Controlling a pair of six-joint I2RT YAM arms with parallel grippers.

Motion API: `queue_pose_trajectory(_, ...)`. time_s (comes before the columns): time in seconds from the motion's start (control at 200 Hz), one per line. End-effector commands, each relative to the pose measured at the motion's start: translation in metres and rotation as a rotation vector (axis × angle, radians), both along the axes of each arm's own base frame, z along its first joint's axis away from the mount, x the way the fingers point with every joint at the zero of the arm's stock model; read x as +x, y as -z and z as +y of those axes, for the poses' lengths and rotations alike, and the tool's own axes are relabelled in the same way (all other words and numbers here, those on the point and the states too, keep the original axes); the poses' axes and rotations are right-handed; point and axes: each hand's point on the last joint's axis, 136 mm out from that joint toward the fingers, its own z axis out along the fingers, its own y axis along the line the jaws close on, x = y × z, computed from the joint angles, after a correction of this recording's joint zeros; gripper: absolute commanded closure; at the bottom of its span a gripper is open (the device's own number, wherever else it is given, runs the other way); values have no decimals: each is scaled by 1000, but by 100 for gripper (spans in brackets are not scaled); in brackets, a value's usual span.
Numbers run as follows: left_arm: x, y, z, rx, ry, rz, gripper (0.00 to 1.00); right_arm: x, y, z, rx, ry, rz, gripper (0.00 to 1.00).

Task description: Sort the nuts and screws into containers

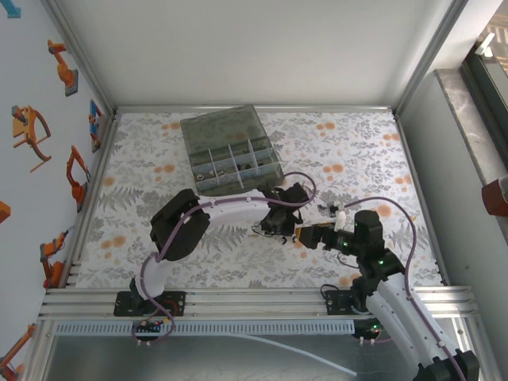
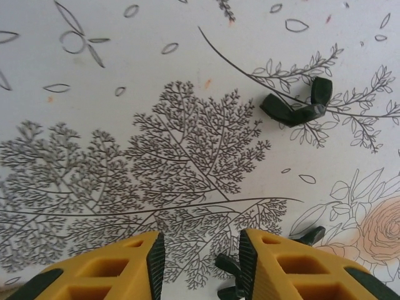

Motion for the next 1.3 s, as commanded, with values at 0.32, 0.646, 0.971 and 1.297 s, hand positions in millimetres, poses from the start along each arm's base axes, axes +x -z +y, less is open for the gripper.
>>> queue_pose_trajectory(0.32,-28,10,-2,36,-36,96,67,-2,0,3,14,-18,-3,0)
queue_pose_trajectory(0.646,-47,16,6,111,-36,146,70,-1,0,4,17,-22,-1,0)
queue_pose_trajectory(0.971,-23,21,-5,91,-42,121,75,0,1,5,16,-28,9,0)
queue_pose_trajectory(1.297,-21,22,-16,63,20,117,96,1,2,5,15,-26,14,0)
